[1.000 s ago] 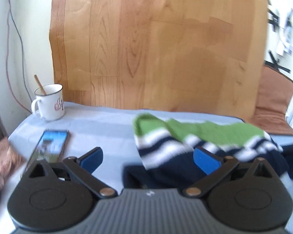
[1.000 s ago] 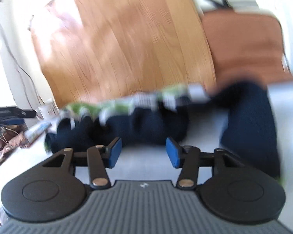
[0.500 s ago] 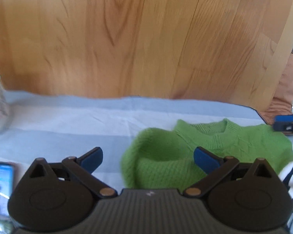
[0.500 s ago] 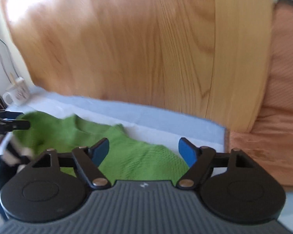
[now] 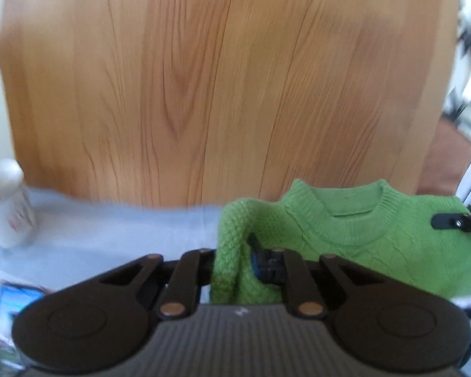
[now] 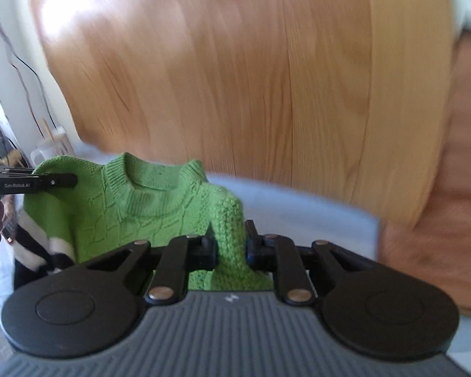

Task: Fold small clothes
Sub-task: 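Grasp the green collar edge with both grippers and lift the sweater, then lay the lifted sweater flat on the bed and open both grippers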

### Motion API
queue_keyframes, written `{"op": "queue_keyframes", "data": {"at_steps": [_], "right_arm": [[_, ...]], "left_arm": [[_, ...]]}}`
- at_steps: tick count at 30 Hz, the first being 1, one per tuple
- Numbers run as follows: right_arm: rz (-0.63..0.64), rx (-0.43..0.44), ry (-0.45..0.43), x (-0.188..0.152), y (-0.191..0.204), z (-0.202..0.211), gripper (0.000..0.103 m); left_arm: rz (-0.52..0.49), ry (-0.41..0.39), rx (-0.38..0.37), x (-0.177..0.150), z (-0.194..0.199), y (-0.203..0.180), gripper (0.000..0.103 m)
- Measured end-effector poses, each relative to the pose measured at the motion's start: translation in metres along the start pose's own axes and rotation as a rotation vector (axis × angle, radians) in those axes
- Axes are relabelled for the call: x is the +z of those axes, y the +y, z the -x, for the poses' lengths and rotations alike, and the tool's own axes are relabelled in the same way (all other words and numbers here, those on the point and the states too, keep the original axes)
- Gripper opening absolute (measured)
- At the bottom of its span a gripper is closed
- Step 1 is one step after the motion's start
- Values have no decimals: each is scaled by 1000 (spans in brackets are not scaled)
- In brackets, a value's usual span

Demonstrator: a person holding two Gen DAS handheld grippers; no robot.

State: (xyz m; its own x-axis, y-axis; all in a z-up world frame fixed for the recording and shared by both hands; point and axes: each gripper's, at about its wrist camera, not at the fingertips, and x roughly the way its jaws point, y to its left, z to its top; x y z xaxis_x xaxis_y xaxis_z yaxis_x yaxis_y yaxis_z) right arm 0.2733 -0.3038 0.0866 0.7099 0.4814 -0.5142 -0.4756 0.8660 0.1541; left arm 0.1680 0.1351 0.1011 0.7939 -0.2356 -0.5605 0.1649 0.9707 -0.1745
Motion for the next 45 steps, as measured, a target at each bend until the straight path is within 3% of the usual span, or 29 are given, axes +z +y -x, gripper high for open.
{"op": "queue_keyframes", "data": {"at_steps": [4, 8, 12, 15, 19, 23, 28, 32, 39, 40, 41, 42, 43, 44, 45], "right_arm": [[90, -55, -184, 5, 45, 90, 14], [167, -133, -424, 8, 87, 187, 13], [212, -191, -615, 10, 125, 273, 13], [289, -243, -736, 11, 156, 314, 13], [341, -273, -823, 16, 184, 360, 13], [367, -299, -851, 23, 181, 375, 13], [360, -290, -786, 25, 168, 345, 13], [326, -280, -667, 27, 142, 279, 13], [201, -316, -418, 32, 61, 96, 13], [185, -322, -371, 30, 49, 62, 16], [191, -336, -305, 29, 37, 25, 23], [204, -386, -232, 20, 26, -11, 41], [198, -444, -168, 9, 16, -38, 49], [173, -464, -117, -3, 5, -54, 48], [134, -431, -89, -16, -6, -57, 46]], "left_arm": [[-43, -184, -15, 9, 83, -24, 11], [-85, -398, -19, 15, 180, -52, 11], [-89, -550, -26, 21, 262, -76, 11], [-101, -652, -14, 20, 312, -95, 11], [-140, -786, 37, 20, 372, -119, 11], [-169, -809, 56, 33, 389, -132, 11], [-171, -750, 99, 51, 348, -129, 11], [-144, -637, 122, 49, 284, -111, 11], [-84, -318, 178, 57, 82, -78, 15], [-81, -252, 194, 51, 42, -74, 21], [-86, -193, 225, 43, 10, -70, 36], [-87, -123, 283, 33, -25, -65, 38], [-75, -47, 325, 22, -55, -58, 34], [-48, 18, 330, 11, -74, -49, 33], [-9, 69, 292, -2, -85, -37, 33]]}}
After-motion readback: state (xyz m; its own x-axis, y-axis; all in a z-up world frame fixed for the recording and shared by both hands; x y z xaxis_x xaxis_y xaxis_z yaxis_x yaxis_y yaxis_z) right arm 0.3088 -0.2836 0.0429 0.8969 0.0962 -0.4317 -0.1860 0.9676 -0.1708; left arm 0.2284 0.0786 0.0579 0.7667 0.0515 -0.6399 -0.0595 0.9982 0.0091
